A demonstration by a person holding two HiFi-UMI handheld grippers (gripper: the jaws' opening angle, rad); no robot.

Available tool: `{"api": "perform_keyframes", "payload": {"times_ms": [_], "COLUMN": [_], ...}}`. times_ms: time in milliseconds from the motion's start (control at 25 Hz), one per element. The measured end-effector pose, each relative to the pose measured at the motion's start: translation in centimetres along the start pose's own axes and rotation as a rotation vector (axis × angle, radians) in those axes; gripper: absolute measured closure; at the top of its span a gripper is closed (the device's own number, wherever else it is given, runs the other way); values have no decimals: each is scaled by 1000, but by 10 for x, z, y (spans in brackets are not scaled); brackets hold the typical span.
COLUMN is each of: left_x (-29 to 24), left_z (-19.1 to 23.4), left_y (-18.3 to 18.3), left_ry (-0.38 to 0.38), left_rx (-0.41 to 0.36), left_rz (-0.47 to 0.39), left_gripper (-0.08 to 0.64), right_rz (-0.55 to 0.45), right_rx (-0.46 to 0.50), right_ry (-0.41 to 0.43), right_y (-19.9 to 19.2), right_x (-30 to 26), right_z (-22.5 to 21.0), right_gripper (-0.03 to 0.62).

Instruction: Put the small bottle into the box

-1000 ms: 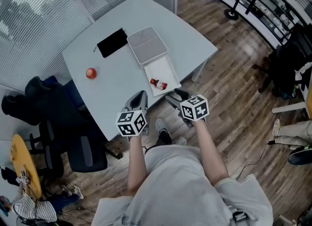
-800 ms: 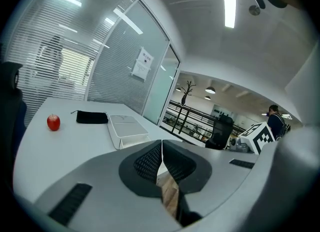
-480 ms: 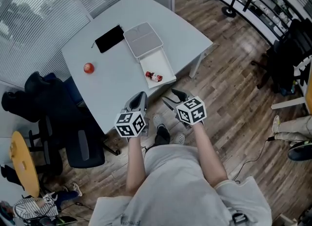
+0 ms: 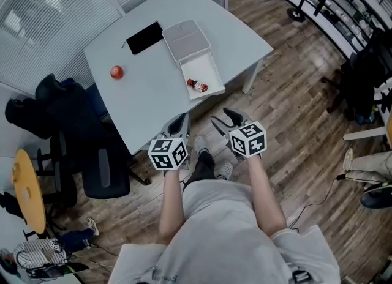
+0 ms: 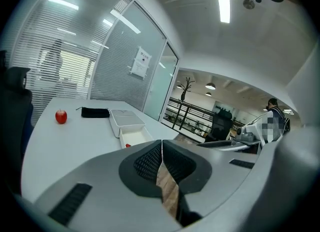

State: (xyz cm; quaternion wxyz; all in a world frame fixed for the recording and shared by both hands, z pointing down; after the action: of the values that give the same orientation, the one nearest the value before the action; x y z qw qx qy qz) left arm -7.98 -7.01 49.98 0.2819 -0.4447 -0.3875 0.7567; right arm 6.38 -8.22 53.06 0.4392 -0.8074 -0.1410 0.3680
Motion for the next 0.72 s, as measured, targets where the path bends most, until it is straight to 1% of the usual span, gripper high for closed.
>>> {"api": "perform_keyframes", "payload": {"times_ms": [240, 440, 600, 720], "left_x": [10, 17, 23, 24], "left_z": [-1, -7, -10, -14], "left_y": [-4, -11, -16, -20], "left_ry": [16, 11, 11, 8], "left_rx": [-16, -26, -32, -37], "left_rz": [-1, -4, -5, -4], "left_gripper": [531, 531, 531, 531], "right_rz": [-29, -56, -30, -33], "right_rx": [1, -2, 20, 30], "right_ry": [-38, -66, -69, -74], "right_y": [-4, -14, -24, -27], "right_x": [7, 14, 15, 21], "right_z": [3, 6, 14, 15], "right_gripper": [362, 368, 371, 374]}}
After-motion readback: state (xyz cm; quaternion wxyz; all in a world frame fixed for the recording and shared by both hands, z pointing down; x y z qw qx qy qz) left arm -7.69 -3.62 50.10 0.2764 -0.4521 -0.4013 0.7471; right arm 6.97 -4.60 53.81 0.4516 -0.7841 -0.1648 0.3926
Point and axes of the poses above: the fingertips, and each gripper's own axes: x backward along the fingers, z to its left, y out of its top, the point moved 3 cm from there along x, backward along the fingers, and after that the axes turned 4 degrees about z, right-handed, at the moved point
